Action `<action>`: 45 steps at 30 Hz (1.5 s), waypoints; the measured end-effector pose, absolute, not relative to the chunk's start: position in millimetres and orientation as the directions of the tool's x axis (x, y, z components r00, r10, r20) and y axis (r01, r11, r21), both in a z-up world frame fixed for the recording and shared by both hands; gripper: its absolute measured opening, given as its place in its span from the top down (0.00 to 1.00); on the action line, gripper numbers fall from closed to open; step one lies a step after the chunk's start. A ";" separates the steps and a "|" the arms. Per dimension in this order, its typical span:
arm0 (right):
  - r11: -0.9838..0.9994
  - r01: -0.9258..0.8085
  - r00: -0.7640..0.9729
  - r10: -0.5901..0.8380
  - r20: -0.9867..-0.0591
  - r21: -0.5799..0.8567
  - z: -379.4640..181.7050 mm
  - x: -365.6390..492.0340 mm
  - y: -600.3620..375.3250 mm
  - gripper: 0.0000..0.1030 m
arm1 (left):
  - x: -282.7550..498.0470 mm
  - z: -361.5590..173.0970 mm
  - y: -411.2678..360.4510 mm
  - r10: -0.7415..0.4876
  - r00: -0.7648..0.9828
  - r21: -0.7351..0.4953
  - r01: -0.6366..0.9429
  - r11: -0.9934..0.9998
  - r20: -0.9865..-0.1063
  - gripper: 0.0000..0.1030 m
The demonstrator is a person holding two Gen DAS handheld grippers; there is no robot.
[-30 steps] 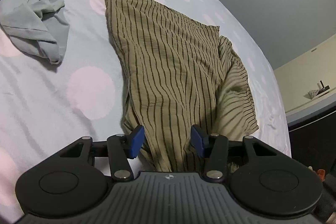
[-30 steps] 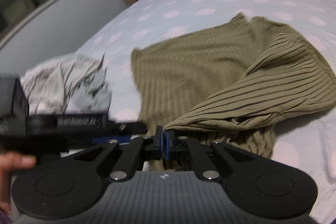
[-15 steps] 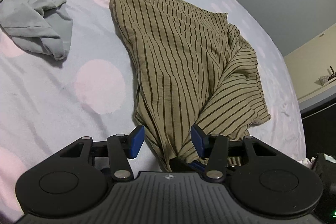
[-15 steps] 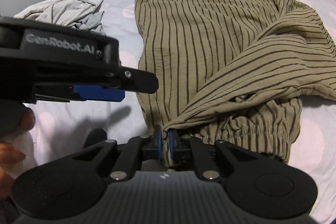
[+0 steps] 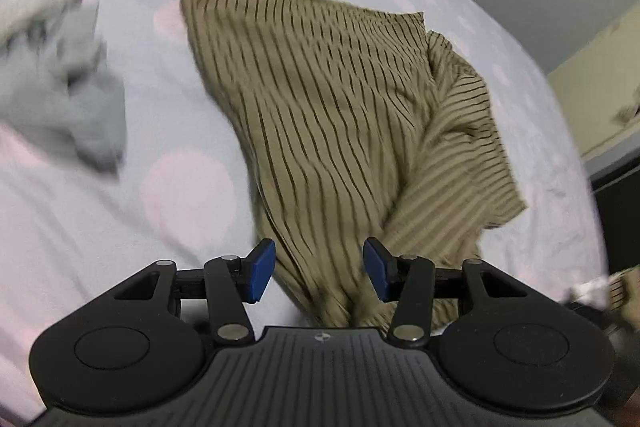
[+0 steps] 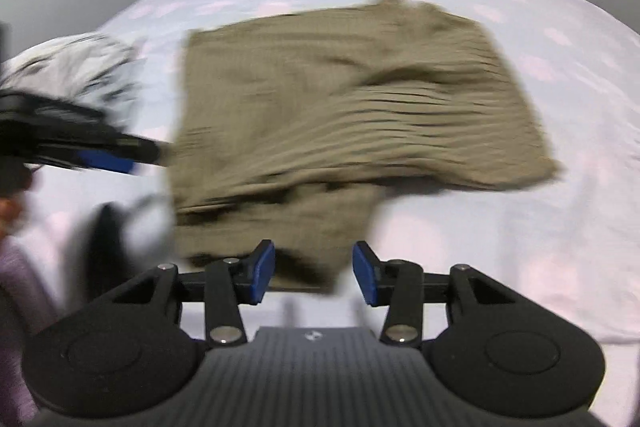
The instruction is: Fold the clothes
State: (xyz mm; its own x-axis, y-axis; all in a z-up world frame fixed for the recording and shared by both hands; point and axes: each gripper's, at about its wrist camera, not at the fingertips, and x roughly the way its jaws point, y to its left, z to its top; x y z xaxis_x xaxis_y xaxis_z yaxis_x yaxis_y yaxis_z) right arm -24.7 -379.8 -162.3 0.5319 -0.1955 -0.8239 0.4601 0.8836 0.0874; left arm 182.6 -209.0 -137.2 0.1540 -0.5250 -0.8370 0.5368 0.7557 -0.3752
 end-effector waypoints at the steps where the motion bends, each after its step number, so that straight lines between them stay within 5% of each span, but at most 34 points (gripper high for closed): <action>1: 0.861 0.501 0.518 -0.213 -0.828 0.092 -161.5 -29.6 -395.7 0.54 | 189.1 -133.9 -213.6 -0.504 0.176 -0.335 0.559 0.758 -0.846 0.55; 7: 0.650 0.733 0.467 -0.265 -0.844 0.202 -167.2 -47.1 -489.8 0.54 | 234.6 -142.0 -234.8 -0.458 0.258 -0.237 0.589 0.773 -0.851 0.55; 19: 0.409 0.885 0.361 -0.309 -0.880 0.220 -206.7 -7.0 -579.0 0.56 | 281.8 -181.9 -228.2 -0.430 0.357 -0.200 0.529 0.825 -0.830 0.55; 26: 0.391 0.903 0.309 -0.306 -0.901 0.177 -215.2 3.0 -585.7 0.99 | 289.9 -183.8 -220.8 -0.446 0.360 -0.229 0.507 0.831 -0.820 0.55; 45: 0.808 0.589 0.555 -0.421 -0.718 -0.018 -23.4 185.5 -463.3 0.99 | 311.5 -175.8 -183.8 -0.478 0.362 -0.317 0.421 0.850 -0.801 0.55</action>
